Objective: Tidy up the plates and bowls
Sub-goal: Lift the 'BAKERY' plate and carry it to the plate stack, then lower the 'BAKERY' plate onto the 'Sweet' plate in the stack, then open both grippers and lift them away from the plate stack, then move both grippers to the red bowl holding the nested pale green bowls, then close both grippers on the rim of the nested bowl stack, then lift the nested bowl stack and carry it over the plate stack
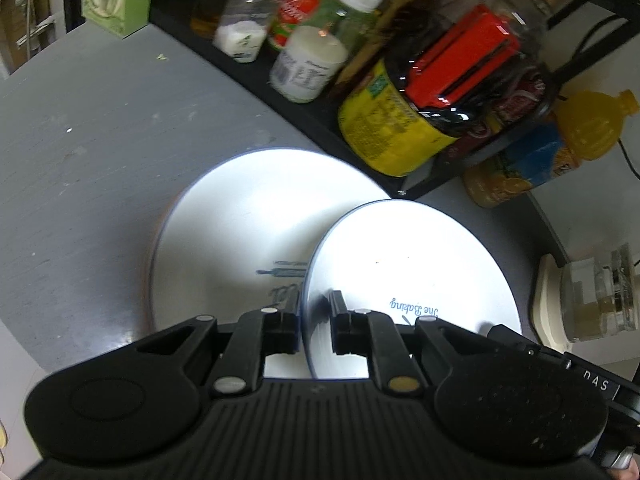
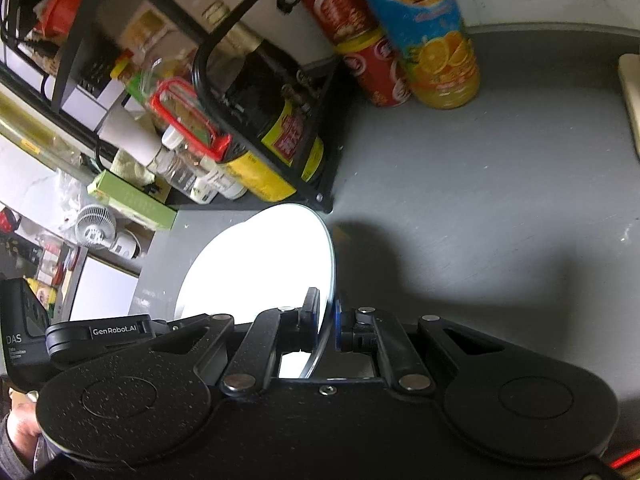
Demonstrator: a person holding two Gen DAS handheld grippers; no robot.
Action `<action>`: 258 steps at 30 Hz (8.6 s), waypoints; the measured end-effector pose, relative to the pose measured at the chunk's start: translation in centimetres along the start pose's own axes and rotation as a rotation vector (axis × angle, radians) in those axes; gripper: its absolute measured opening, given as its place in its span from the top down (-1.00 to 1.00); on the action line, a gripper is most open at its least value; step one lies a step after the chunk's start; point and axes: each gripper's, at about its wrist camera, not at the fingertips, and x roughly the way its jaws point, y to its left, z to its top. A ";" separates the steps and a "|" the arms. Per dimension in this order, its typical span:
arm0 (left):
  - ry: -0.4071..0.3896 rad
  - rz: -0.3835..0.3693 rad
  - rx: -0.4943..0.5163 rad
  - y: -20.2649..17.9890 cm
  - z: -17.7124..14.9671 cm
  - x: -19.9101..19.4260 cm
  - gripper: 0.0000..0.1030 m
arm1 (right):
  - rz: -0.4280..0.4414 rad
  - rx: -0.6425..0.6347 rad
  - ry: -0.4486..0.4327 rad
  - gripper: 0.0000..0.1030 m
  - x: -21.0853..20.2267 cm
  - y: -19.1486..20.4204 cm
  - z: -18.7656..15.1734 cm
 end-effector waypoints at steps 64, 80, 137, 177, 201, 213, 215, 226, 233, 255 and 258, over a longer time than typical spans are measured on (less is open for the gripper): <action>0.023 0.153 0.050 6.2 2.7 0.5 -0.08 | -0.176 -0.040 0.093 0.51 6.0 3.5 -1.3; 0.033 0.061 0.068 7.0 3.5 0.4 0.32 | -0.166 0.016 0.096 0.52 7.0 3.9 -2.0; -0.016 0.034 0.393 -9.9 -5.8 -5.5 -0.71 | -0.169 0.020 -0.260 -1.00 -13.5 -1.7 -7.5; 0.176 -0.155 0.718 -20.3 -18.4 -0.2 -0.68 | -0.347 0.334 -0.339 -0.71 -20.2 -11.9 -19.7; 0.300 -0.093 0.689 -21.3 -20.6 4.9 -0.21 | -0.238 0.498 -0.249 -0.09 -17.3 -15.6 -21.1; 0.356 -0.108 0.593 -19.8 -20.6 5.9 0.27 | -0.207 0.535 -0.213 0.08 -16.2 -16.5 -21.3; 0.366 -0.132 0.576 -19.8 -20.6 5.8 0.41 | -0.211 0.532 -0.214 0.11 -16.2 -16.4 -21.3; 0.342 -0.141 0.585 -19.6 -20.4 5.2 0.41 | -0.215 0.502 -0.220 0.19 -16.1 -16.0 -20.9; 0.303 -0.151 0.552 -18.9 -18.4 3.7 0.40 | -0.197 0.458 -0.222 0.19 -15.8 -14.6 -19.1; 0.185 -0.105 0.403 -12.4 -9.2 -1.3 0.40 | -0.100 0.268 -0.174 0.19 -10.7 -7.3 -11.2; 0.170 -0.099 0.378 -10.8 -8.0 -2.1 0.40 | -0.086 0.244 -0.158 0.19 -9.7 -6.2 -10.4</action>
